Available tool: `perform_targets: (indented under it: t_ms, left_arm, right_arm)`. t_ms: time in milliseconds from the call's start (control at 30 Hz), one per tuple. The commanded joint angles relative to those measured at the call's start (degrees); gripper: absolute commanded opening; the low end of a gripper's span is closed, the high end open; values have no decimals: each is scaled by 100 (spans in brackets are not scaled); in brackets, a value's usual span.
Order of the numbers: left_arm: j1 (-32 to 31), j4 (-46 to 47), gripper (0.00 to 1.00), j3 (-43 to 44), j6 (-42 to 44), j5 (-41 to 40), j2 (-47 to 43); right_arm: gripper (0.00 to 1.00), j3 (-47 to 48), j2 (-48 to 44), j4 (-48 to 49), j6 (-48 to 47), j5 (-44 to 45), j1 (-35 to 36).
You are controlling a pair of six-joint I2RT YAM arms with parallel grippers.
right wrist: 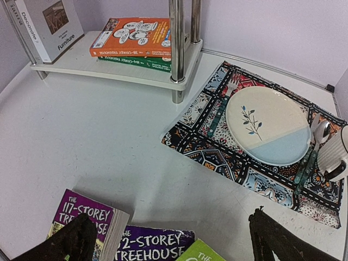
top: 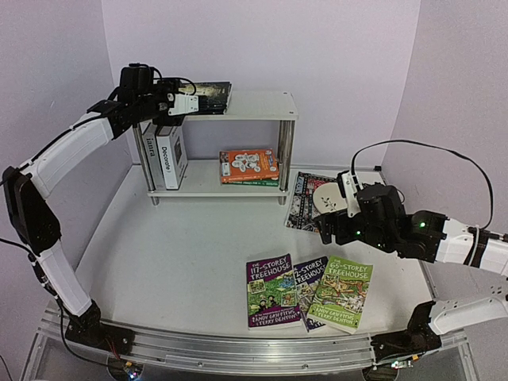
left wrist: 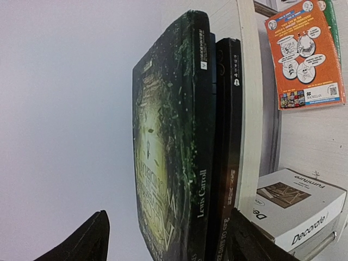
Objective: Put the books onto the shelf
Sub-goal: Place the book in the book pile on the shelf.
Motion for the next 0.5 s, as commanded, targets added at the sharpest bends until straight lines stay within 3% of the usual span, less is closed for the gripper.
perform_targets:
  t_ms: [0, 100, 233, 333, 467]
  left_arm:
    - [-14, 66, 74, -100, -104, 86, -360]
    - [-8, 67, 67, -5, -156, 67, -319]
    - [-6, 77, 27, 108, -312, 174, -285]
    - [-6, 84, 20, 140, -373, 191, -280]
    - [-14, 93, 19, 87, -599, 326, -430]
  right_arm:
    - [98, 296, 118, -5, 62, -16, 10]
    - [98, 321, 173, 18, 90, -74, 4]
    - [98, 298, 166, 32, 126, -88, 6]
    - [98, 261, 116, 33, 130, -72, 4]
    - [98, 196, 32, 32, 129, -23, 10]
